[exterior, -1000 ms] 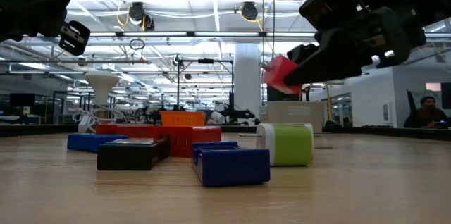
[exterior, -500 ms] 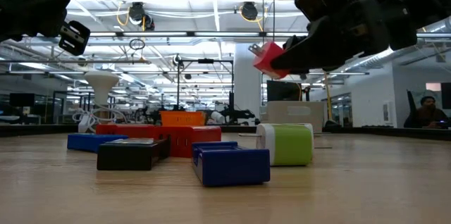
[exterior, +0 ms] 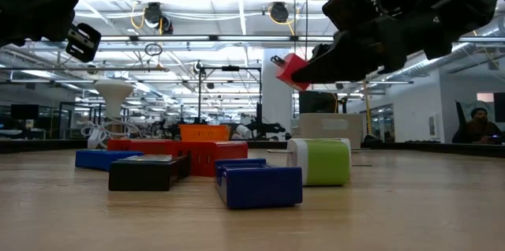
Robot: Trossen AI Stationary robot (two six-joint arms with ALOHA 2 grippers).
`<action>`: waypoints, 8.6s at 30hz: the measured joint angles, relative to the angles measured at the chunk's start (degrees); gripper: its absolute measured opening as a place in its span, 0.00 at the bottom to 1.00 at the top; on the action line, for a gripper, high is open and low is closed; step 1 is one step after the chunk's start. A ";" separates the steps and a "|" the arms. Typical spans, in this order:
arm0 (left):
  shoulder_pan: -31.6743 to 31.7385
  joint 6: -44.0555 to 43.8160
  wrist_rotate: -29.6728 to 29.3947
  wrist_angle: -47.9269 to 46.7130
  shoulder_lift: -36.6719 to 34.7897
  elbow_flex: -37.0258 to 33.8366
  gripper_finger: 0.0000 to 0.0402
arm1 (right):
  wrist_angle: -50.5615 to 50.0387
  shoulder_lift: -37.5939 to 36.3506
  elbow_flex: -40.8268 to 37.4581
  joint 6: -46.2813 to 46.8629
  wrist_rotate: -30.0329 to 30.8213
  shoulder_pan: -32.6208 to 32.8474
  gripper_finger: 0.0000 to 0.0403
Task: Pick & Place Office items
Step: Put the pink charger adapter into the gray bin
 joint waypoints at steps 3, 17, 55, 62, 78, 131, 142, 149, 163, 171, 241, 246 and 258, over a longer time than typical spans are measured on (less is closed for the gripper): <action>-0.02 0.00 0.00 0.02 0.01 0.00 0.06 | 2.48 0.00 0.00 -0.49 -0.05 -1.08 0.41; 0.00 17.03 -5.73 5.30 0.00 0.00 0.06 | 10.49 -0.02 0.02 4.40 -3.04 -7.67 0.41; 0.00 15.56 -7.03 13.74 -0.01 0.02 0.06 | 22.56 -0.02 0.02 1.99 -6.62 -9.72 0.41; 0.00 15.56 -7.01 13.73 0.01 0.02 0.06 | 25.04 -0.02 0.04 2.93 -10.47 -9.63 0.41; 0.00 14.97 -7.01 13.73 0.01 0.02 0.06 | 25.05 -0.02 0.04 2.77 -10.37 -9.45 0.41; 0.00 14.99 -6.99 13.75 -0.01 0.02 0.06 | 24.61 -0.02 0.04 1.22 -10.37 -9.85 0.41; -0.02 14.99 -6.99 13.73 0.01 0.02 0.06 | 25.20 -0.02 0.04 1.20 -10.37 -9.85 0.41; -0.01 14.99 -6.99 13.73 -0.01 0.02 0.06 | 25.49 -0.02 0.04 1.20 -10.37 -9.85 0.41; -0.02 14.99 -6.99 13.73 0.01 0.02 0.06 | 25.51 -0.02 0.04 1.20 -10.37 -9.85 0.41; 0.00 14.99 -6.99 13.73 0.01 0.02 0.06 | 25.51 -0.02 0.04 1.22 -10.37 -9.86 0.41; -0.01 14.99 -6.99 13.73 0.00 0.02 0.06 | 28.47 -0.02 0.02 11.88 -2.52 -9.92 0.41; -0.01 14.99 -6.99 13.74 0.00 0.02 0.06 | 28.48 -0.02 0.02 11.82 -2.50 -9.92 0.41; 0.00 14.99 -6.99 13.73 -0.01 0.02 0.06 | 27.37 0.00 0.02 11.80 -2.74 -9.92 0.41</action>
